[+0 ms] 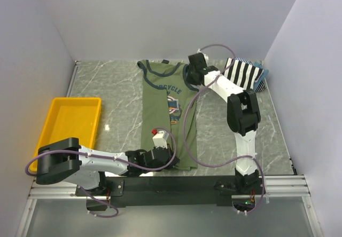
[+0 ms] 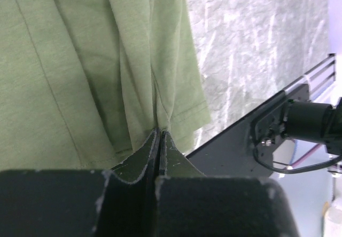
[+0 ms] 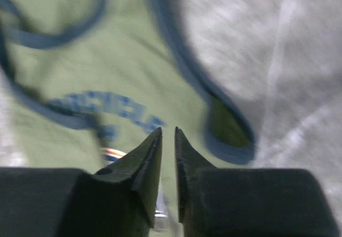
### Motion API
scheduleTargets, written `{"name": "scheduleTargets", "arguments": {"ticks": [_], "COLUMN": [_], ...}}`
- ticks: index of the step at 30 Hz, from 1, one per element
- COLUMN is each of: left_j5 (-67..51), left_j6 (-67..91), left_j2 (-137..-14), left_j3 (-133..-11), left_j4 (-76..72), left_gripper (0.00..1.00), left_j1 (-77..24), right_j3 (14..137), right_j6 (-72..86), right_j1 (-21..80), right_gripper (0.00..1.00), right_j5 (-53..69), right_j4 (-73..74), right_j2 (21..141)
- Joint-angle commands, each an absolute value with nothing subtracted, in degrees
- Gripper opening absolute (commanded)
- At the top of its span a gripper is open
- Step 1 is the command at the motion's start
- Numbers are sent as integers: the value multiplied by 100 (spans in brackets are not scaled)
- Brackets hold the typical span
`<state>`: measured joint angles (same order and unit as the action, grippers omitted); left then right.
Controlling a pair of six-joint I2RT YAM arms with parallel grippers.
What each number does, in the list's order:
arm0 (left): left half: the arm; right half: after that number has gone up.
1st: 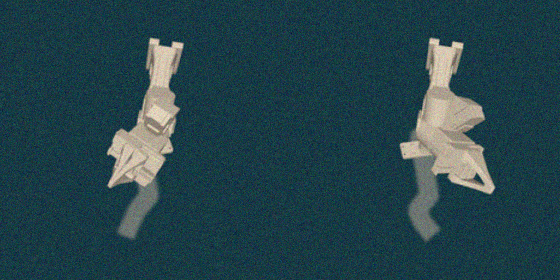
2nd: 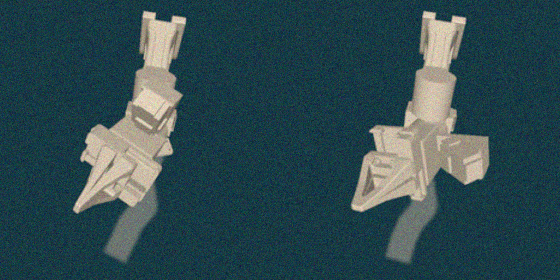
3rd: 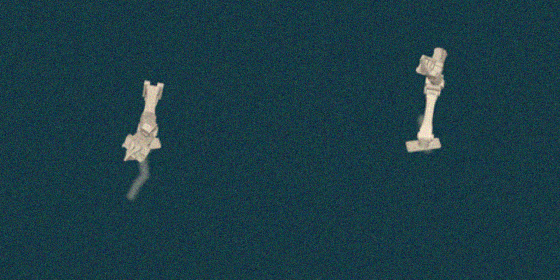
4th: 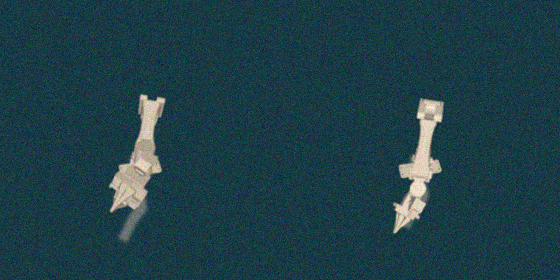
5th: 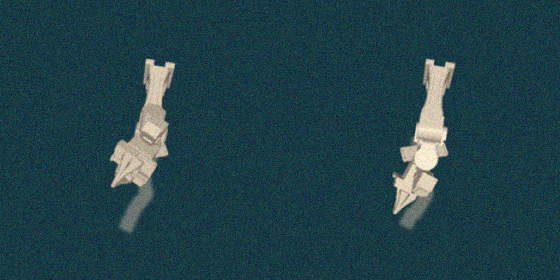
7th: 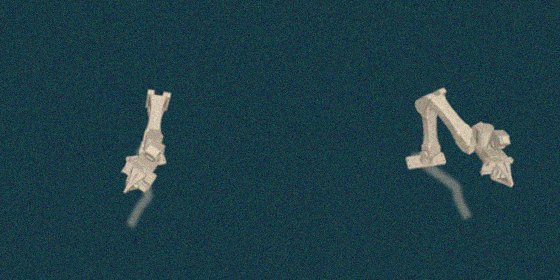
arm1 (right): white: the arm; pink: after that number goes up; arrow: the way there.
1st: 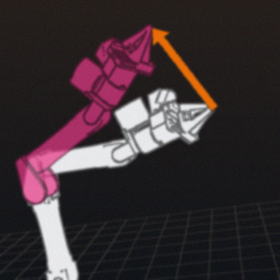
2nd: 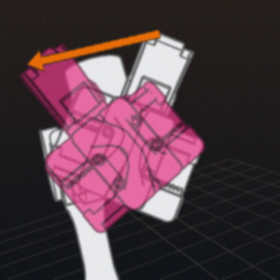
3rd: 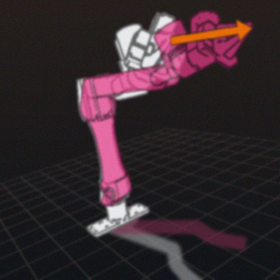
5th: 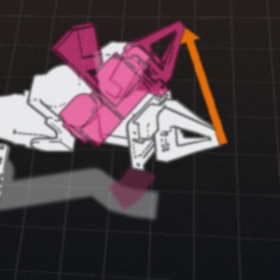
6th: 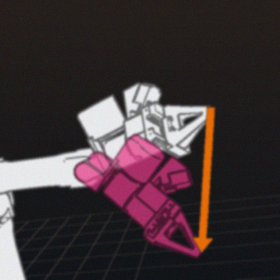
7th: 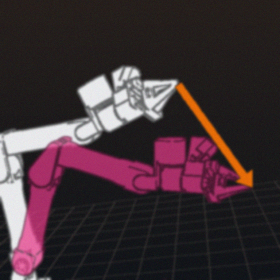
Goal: Fold and stack the tank tops
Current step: Fold the tank top
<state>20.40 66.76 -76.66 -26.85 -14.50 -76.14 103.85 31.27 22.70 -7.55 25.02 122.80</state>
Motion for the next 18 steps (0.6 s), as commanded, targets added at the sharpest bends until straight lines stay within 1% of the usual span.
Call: {"name": "scheduleTargets", "arguments": {"ticks": [1,6,12,14,18], "left_j5": [1995,1969,1986,2004,2030], "left_j6": [6688,6671,6688,6688,6697], "left_j2": [-7805,-7884,-7893,-7884,-7893], "left_j3": [-2830,-2883,-2883,-2900,-2927], "left_j4": [-1705,-1723,-1679,-1644,-1600], "left_gripper": [1,1,1,1,1], "left_j1": [-7603,-7611,-7611,-7603,-7611], "right_j3": [9592,8905,8210,8034,7919], "right_j6": [3234,3243,3331,3349,3427], "right_j1": [2004,1846,1732,1705,1600], "right_gripper": [25,26,35,40,40], "right_j5": [-879,-765,-387,-325,-369], "right_j4": [2145,1821,1162,1011,958], "right_j2": [11629,11312,11066,10978,10881]}}
